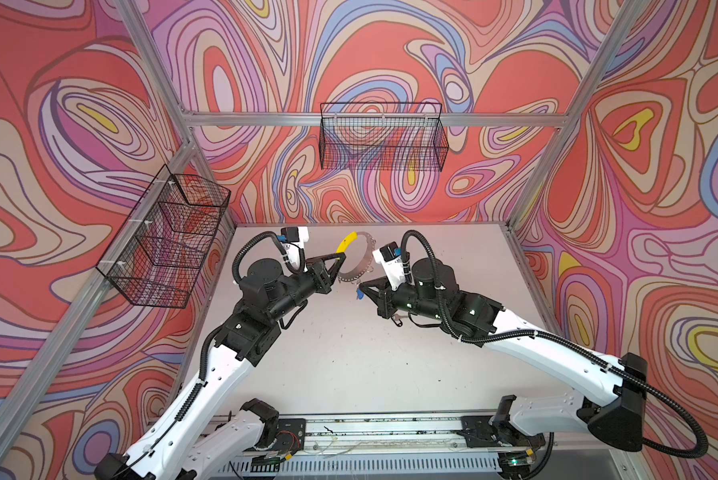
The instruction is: Put the keys on the keyring
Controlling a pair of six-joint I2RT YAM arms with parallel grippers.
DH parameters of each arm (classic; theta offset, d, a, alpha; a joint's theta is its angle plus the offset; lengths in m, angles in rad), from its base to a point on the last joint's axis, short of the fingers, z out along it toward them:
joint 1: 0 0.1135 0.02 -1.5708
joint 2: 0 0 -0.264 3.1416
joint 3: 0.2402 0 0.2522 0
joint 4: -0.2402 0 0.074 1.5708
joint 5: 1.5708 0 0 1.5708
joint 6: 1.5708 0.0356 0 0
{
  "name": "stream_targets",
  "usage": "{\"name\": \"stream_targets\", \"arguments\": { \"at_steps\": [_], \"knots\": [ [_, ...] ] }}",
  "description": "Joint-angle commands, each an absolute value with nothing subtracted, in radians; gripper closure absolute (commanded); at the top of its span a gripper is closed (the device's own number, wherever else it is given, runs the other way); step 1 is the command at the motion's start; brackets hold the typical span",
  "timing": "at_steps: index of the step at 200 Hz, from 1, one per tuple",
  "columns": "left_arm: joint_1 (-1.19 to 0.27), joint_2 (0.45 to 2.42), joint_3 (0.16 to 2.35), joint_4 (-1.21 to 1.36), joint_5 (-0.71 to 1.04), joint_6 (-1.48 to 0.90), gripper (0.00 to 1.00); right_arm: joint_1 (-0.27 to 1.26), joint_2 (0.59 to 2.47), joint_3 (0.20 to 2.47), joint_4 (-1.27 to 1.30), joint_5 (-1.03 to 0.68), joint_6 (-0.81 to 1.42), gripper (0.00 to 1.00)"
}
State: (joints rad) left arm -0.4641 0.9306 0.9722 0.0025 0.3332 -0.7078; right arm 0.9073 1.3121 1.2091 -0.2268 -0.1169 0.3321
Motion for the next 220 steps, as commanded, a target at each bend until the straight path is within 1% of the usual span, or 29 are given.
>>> {"name": "stream_targets", "arguments": {
  "at_steps": [1,81,139,162,204,220],
  "knots": [
    [-0.469,0.908,0.963,0.051,0.340,-0.709,1.00,0.895,1.323,1.180,-0.193,-0.157,0.355,1.00],
    [-0.468,0.905,0.963,0.048,0.341,-0.709,1.00,0.862,1.313,1.147,-0.157,-0.225,0.378,1.00],
    [-0.469,0.906,0.962,0.028,0.293,-0.719,1.00,0.872,1.295,1.144,-0.152,-0.351,0.350,1.00],
    [-0.469,0.916,0.963,0.032,0.299,-0.725,1.00,0.889,1.296,1.164,-0.177,-0.330,0.337,1.00],
    [-0.468,0.921,0.966,0.037,0.311,-0.724,1.00,0.889,1.302,1.202,-0.210,-0.196,0.338,1.00],
    [-0.469,0.921,0.965,0.035,0.316,-0.723,1.00,0.889,1.303,1.210,-0.207,-0.178,0.340,1.00]
  ]
}}
